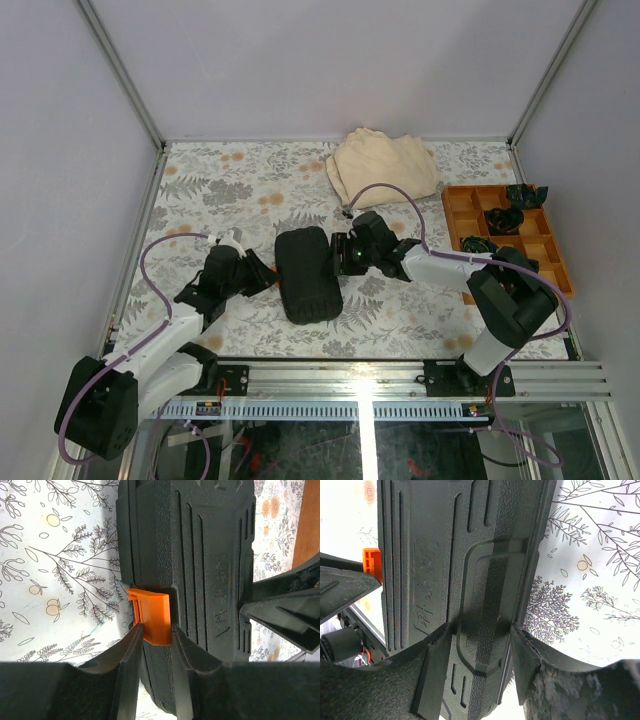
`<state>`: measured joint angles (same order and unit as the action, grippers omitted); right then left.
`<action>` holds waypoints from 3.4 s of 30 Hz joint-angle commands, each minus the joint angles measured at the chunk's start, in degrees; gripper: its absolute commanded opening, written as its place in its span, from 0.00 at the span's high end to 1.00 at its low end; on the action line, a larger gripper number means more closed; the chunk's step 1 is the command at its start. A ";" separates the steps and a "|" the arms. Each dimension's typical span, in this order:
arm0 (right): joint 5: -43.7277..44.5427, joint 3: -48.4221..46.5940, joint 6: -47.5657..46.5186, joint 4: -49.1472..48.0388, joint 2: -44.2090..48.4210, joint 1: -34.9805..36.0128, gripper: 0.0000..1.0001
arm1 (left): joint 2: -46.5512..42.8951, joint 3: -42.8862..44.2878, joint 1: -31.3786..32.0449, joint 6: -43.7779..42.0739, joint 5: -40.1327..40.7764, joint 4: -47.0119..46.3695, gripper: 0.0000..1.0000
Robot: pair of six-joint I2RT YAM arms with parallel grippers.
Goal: Sort the tools into containers
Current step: Close the storage box at the center of the board.
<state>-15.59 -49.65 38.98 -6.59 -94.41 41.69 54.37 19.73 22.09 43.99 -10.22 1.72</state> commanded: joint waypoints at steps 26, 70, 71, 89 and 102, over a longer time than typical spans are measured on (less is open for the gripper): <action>-0.93 -0.20 -2.26 5.35 -3.52 1.62 0.45 | 1.63 1.36 1.29 1.16 -1.23 -7.36 0.69; 0.48 -0.01 -3.02 6.35 -3.11 1.61 0.45 | -7.97 -0.85 0.79 2.62 4.83 1.70 0.49; 0.48 -0.01 -3.01 6.41 -3.14 1.66 0.45 | -8.56 -0.49 0.77 2.60 5.40 2.52 0.49; 2.35 -0.79 -4.26 8.46 -3.15 1.58 0.46 | 0.43 5.68 -0.10 1.99 17.02 17.84 0.55; 2.89 -1.29 -4.05 8.79 -3.65 1.61 0.46 | 10.74 8.09 -0.08 -0.36 14.66 16.98 0.60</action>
<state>-15.27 -51.29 37.52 -4.84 -95.22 42.02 63.53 26.00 22.39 45.45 5.10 19.62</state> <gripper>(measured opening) 0.552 0.414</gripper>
